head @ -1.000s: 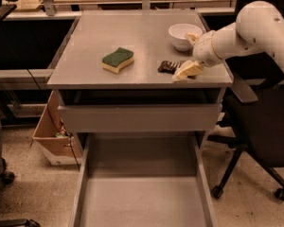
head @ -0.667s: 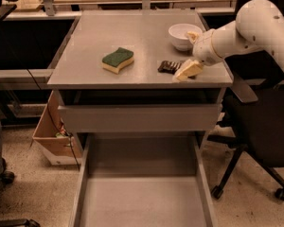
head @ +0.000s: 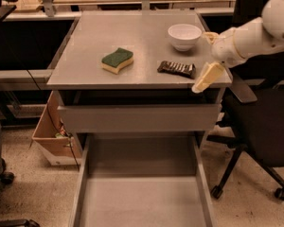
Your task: Pick rxbar chocolate from middle drawer and place on counter
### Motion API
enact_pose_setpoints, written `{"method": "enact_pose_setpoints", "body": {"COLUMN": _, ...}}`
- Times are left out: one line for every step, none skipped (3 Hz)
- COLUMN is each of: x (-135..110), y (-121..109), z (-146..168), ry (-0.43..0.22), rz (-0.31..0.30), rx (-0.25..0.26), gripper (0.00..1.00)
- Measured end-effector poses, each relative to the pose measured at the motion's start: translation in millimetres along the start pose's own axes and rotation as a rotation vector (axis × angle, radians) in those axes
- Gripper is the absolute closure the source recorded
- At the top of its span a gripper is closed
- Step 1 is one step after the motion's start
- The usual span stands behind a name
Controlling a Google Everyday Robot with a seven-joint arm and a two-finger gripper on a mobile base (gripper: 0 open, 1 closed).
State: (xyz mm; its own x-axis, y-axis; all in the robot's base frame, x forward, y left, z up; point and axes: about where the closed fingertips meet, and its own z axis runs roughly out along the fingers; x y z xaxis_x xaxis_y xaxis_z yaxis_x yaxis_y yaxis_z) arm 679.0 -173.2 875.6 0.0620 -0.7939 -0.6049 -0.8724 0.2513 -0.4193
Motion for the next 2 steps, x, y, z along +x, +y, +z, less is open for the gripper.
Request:
{"method": "enact_pose_setpoints", "body": {"x": 11, "y": 21, "z": -59, "ry": 0.031, "rz": 0.065, "rx": 0.009, "gripper": 0.00}}
{"method": "enact_pose_setpoints", "body": {"x": 17, "y": 29, "z": -78, "ry": 0.045, "rz": 0.127, "rx": 0.023, "gripper": 0.00}}
